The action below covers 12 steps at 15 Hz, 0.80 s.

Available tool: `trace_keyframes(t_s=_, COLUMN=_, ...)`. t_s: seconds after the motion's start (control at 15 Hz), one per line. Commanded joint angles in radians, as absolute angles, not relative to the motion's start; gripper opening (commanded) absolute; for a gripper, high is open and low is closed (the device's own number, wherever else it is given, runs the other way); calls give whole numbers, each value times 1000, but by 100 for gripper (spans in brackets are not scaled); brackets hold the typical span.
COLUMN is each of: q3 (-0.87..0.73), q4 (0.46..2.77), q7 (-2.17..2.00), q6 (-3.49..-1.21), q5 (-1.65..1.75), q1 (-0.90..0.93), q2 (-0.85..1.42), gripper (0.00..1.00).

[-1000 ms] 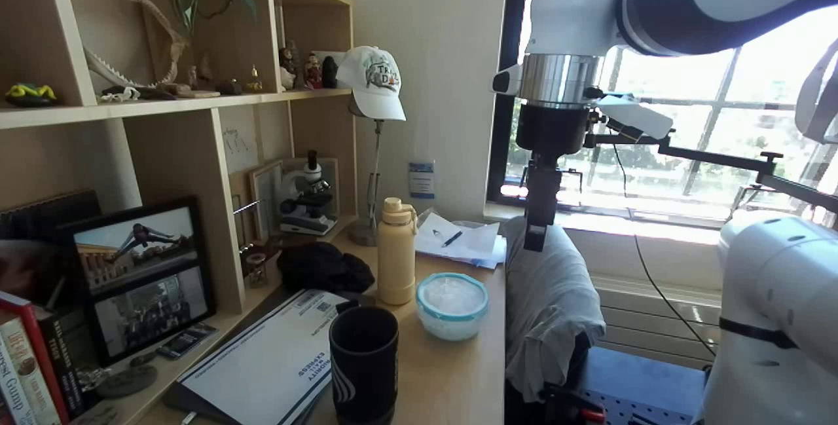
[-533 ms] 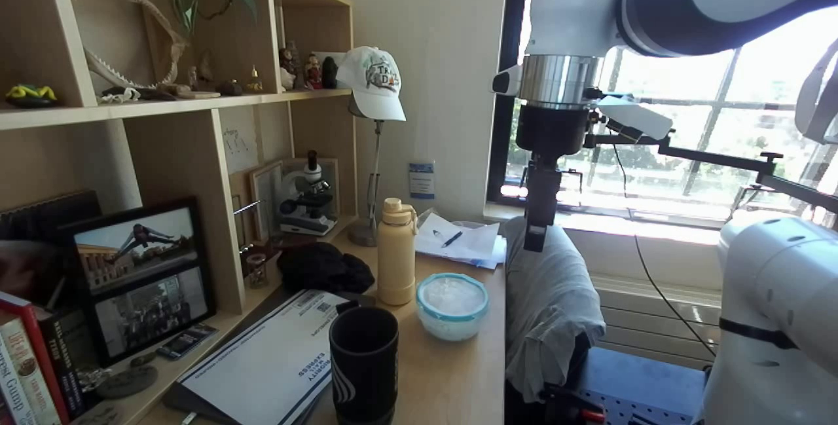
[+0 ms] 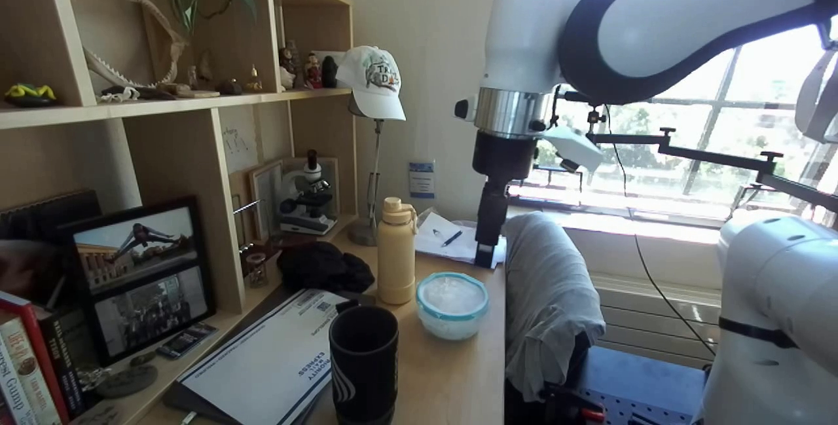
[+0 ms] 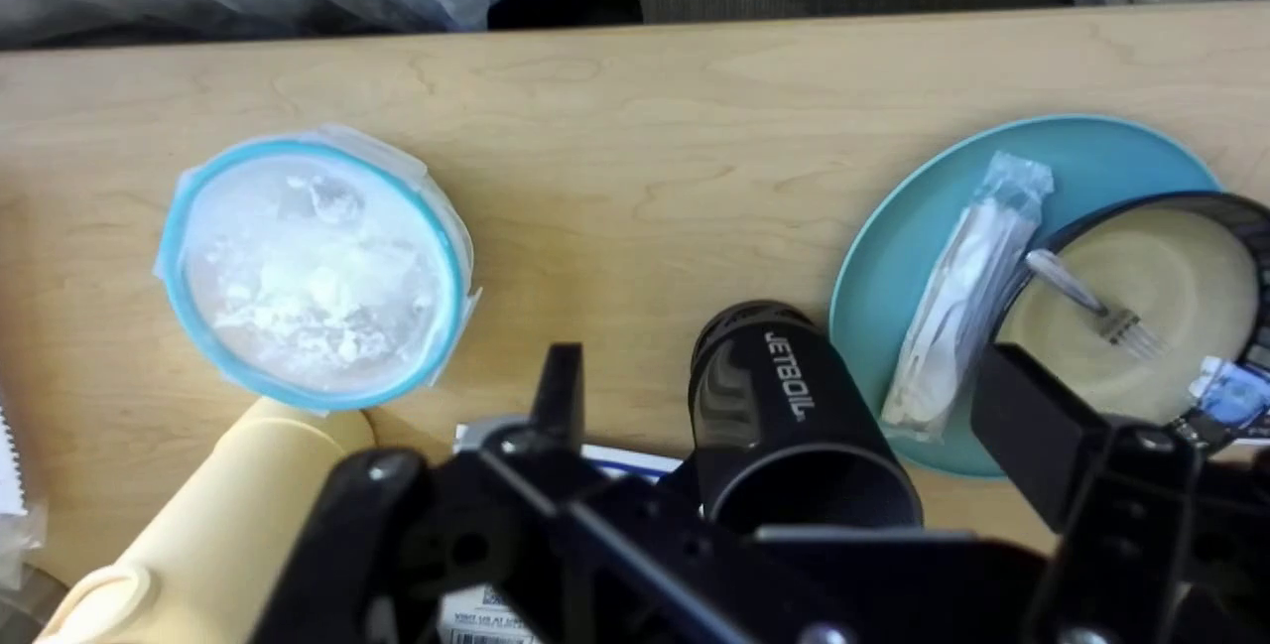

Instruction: Move the black mug to the left side of the desk, move the white paper on the laptop to the front of the desk

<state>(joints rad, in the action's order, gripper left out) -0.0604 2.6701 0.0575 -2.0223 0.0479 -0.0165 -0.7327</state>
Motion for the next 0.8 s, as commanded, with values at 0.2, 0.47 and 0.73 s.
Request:
trace_keyframes(t_s=0.2, q3=-64, q4=2561, q7=59, q6=-2383, q5=9, q1=-5, q2=-321, gripper=100)
trace_keyframes(t_s=0.47, q3=-44, q4=2465, q7=39, q6=-2484, q5=15, q1=-9, q2=-150, gripper=100)
trace_keyframes(t_s=0.73, q3=-38, q4=2386, q7=18, q6=-2493, q5=30, q1=-14, q2=-5, gripper=100)
